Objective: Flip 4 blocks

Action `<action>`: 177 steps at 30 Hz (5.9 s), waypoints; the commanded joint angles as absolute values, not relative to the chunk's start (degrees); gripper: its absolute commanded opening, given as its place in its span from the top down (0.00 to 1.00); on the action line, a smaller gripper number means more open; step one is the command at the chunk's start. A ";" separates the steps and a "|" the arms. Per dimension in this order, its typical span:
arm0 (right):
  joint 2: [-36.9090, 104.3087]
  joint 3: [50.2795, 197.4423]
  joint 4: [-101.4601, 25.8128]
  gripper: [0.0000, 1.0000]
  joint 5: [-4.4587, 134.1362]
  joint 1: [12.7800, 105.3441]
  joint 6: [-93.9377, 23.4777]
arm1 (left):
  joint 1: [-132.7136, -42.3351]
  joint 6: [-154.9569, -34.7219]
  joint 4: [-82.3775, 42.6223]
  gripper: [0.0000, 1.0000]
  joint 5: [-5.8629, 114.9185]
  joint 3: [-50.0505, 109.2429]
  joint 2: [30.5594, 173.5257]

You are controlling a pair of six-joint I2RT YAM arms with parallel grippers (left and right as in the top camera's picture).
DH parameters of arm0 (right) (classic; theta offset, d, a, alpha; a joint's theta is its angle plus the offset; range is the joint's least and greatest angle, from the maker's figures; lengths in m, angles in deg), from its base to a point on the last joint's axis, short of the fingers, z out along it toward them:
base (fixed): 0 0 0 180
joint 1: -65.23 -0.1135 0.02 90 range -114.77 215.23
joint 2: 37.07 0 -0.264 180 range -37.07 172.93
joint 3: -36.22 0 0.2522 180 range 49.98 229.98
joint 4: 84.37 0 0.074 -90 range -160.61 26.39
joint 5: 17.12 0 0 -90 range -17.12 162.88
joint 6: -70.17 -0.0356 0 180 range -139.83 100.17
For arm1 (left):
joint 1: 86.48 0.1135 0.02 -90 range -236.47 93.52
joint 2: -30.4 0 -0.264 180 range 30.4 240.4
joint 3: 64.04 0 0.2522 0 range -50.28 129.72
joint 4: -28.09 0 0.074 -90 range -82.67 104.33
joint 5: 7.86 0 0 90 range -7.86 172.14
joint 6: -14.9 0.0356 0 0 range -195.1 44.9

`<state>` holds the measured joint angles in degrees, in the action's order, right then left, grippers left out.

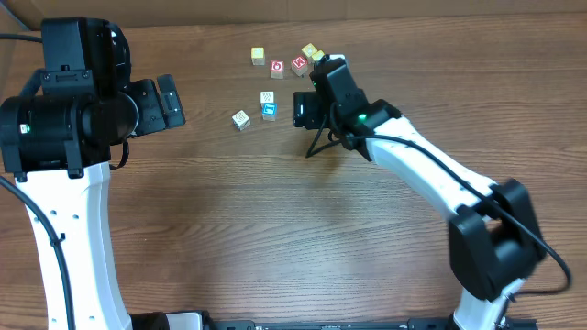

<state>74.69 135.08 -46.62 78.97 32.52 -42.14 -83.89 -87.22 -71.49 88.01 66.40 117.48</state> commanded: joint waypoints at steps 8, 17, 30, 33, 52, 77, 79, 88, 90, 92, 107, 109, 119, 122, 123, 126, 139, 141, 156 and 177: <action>86.50 134.52 -54.97 0.30 81.02 32.45 -42.57 | -84.17 -88.42 -71.58 0.00 88.71 67.08 117.72; 89.07 134.52 -56.00 0.67 81.02 32.63 -42.53 | -84.17 -88.42 -71.58 0.00 88.71 67.08 117.72; 74.43 137.99 -42.97 0.73 80.98 32.78 -41.94 | -84.17 -88.42 -71.58 0.00 88.71 67.08 117.72; 66.26 137.99 -37.46 0.73 80.74 32.76 -41.98 | -84.15 -88.42 -71.58 0.00 88.71 67.10 117.72; 53.45 132.24 -15.39 0.77 65.94 29.85 -52.93 | -84.15 -88.42 -71.58 0.00 88.71 67.08 117.72; 70.34 127.02 -19.32 0.30 70.64 19.91 -55.88 | -84.17 -88.42 -71.58 0.00 88.71 67.08 117.72; 70.34 126.95 -19.28 0.30 70.62 19.91 -55.88 | -84.17 -88.42 -71.58 0.00 88.71 67.10 117.72; 70.36 124.53 -23.45 0.30 70.23 18.53 -54.66 | -84.17 -88.42 -71.58 0.00 88.71 67.08 117.72; 70.36 123.19 -26.56 0.30 70.25 17.83 -51.43 | -84.17 -88.42 -71.58 0.00 88.71 67.08 117.72; 70.36 121.97 -29.14 0.30 70.31 17.24 -47.69 | -84.17 -88.42 -71.58 0.00 88.71 67.08 117.72; 70.39 115.76 -38.18 0.47 70.47 16.65 -43.34 | -84.17 -88.42 -71.58 0.00 88.71 67.08 117.72; 70.39 115.57 -38.29 0.52 70.49 16.65 -43.36 | -84.17 -88.42 -71.58 0.00 88.71 67.08 117.72; 70.36 115.63 -38.25 0.70 77.00 16.82 -43.84 | -84.17 -88.42 -71.58 0.00 88.71 67.10 117.72; 70.36 115.72 -37.07 0.70 79.69 16.82 -46.84 | -84.15 -88.42 -71.58 0.00 88.71 67.08 117.72; 70.32 115.74 -36.63 0.69 79.76 16.82 -48.41 | -84.17 -88.42 -71.58 0.00 88.73 67.08 117.72; 70.30 116.62 -34.69 0.69 79.73 16.82 -51.78 | -84.17 -88.42 -71.58 0.00 88.71 67.08 117.72; 70.32 120.18 -31.80 0.62 80.87 16.82 -56.17 | -84.17 -88.42 -71.58 0.00 88.71 67.08 117.72; 70.32 120.11 -32.13 0.60 80.85 16.82 -57.74 | -84.17 -88.42 -71.58 0.00 88.71 67.08 117.72; 70.32 119.37 -32.55 0.59 81.02 16.82 -58.68 | -84.15 -88.42 -71.58 0.00 88.71 67.08 117.72; 70.32 119.33 -32.09 0.47 83.36 16.82 -58.66 | -84.17 -88.42 -71.58 0.00 88.71 67.08 117.72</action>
<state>70.34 118.67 -31.69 82.01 16.76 -58.68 -83.89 -87.22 -71.49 88.01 66.40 117.53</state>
